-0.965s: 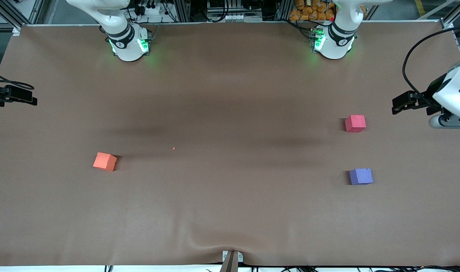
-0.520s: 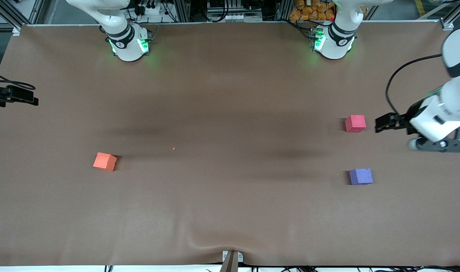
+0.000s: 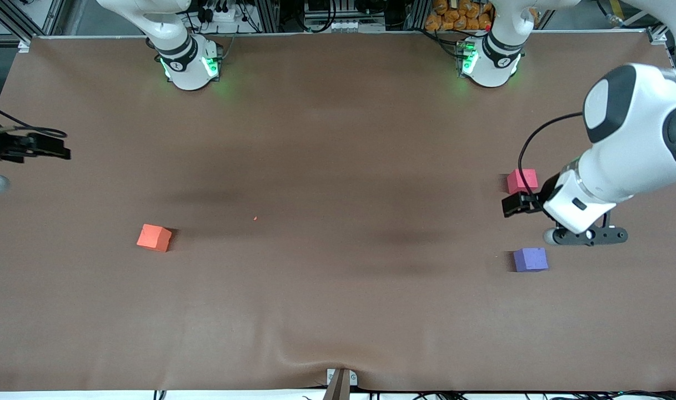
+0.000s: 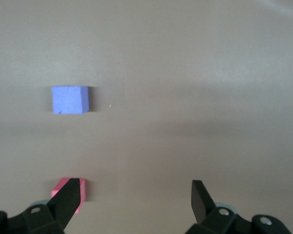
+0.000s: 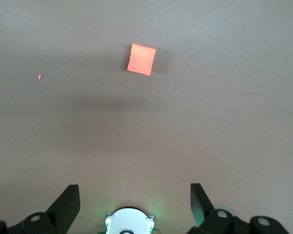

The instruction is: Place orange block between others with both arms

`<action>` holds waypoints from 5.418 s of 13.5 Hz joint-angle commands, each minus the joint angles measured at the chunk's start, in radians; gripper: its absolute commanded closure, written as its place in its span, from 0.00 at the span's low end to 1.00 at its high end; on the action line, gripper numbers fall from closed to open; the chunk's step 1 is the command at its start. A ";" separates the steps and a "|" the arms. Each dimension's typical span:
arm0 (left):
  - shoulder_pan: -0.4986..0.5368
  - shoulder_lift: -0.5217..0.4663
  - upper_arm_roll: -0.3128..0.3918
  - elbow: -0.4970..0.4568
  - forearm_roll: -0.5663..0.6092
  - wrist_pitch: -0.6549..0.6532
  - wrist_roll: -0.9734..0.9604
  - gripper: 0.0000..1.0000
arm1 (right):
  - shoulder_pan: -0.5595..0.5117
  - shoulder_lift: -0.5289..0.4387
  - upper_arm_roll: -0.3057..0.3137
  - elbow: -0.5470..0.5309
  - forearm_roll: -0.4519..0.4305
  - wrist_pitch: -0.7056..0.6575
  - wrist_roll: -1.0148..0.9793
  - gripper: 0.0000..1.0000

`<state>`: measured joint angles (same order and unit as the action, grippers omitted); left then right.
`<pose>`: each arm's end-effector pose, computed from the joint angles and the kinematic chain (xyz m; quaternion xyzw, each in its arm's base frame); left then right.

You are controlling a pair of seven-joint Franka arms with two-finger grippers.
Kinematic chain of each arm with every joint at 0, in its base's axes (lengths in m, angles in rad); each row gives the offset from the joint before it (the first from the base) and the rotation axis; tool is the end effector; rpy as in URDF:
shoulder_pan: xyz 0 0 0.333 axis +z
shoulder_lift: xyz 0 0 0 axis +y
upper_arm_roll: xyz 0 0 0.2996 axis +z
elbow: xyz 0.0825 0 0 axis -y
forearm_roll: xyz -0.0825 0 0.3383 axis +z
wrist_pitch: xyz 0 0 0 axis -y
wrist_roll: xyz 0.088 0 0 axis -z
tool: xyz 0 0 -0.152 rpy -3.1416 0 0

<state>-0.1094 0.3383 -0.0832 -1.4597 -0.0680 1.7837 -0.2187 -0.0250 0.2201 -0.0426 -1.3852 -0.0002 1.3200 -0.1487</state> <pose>0.5994 -0.1199 0.4403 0.9986 0.0227 -0.0160 0.0446 0.5274 -0.0336 0.5076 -0.9890 -0.0400 0.1418 0.0106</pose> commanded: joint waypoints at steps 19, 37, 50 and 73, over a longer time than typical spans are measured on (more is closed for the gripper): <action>0.114 -0.022 -0.023 -0.116 0.100 0.122 0.039 0.00 | -0.007 0.466 -0.003 -0.121 0.042 0.582 0.146 0.00; 0.106 -0.012 -0.026 -0.106 0.100 0.122 0.018 0.00 | 0.005 0.521 -0.007 -0.152 0.121 0.631 0.147 0.04; 0.103 -0.009 -0.026 -0.106 0.100 0.122 0.016 0.00 | 0.132 0.473 -0.003 -0.097 0.121 0.628 0.103 0.65; 0.036 0.016 -0.026 -0.055 0.097 0.126 -0.127 0.00 | 0.642 0.576 0.090 -0.048 0.284 0.811 0.630 0.69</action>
<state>-0.0236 0.3471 -0.1094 -1.5544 0.0311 1.9007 -0.2422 0.6115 0.7819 0.0404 -1.4411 0.2687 2.1141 0.4538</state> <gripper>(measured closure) 0.000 0.489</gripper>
